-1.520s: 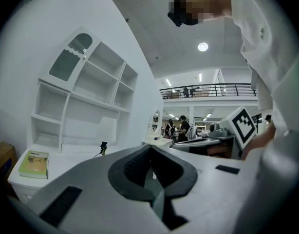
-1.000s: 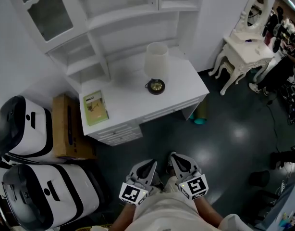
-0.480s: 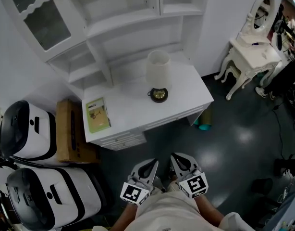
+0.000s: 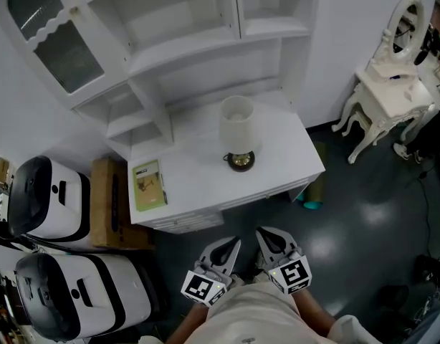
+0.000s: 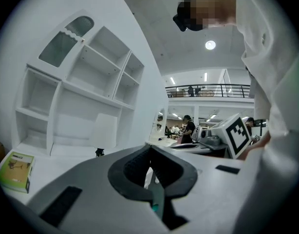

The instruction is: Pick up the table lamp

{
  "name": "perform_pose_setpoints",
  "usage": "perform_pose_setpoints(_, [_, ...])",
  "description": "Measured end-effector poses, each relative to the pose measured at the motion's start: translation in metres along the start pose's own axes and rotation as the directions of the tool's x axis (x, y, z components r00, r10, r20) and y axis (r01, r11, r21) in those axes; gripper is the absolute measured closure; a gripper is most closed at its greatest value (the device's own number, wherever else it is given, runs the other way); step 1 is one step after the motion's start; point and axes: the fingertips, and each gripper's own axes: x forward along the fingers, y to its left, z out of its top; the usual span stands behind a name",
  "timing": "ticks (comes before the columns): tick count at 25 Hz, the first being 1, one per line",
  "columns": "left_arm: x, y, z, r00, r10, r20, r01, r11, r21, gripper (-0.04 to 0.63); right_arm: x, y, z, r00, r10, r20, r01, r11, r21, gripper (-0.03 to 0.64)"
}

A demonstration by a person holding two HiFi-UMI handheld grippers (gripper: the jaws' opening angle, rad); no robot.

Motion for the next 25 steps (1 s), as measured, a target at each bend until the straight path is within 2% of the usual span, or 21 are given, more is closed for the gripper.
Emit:
perform_pose_setpoints(13, [0.06,0.001,0.008,0.997,0.074,0.012,-0.074,0.997,-0.02,0.586,0.013,-0.067,0.004,0.999,0.046,0.001,-0.046,0.999,0.006,0.604])
perform_pose_setpoints(20, [0.064,0.016,0.004,0.996,0.093,-0.002,-0.093,0.995,-0.023,0.584,0.028,-0.066,-0.008,0.995,0.089,-0.04,-0.088,0.996,0.022,0.604])
perform_pose_setpoints(25, [0.065,0.032,0.003,0.996,0.087,-0.009,-0.087,0.996,-0.026,0.584,0.038,-0.063,-0.008,0.995,0.084,-0.05,-0.083,0.996,0.024,0.604])
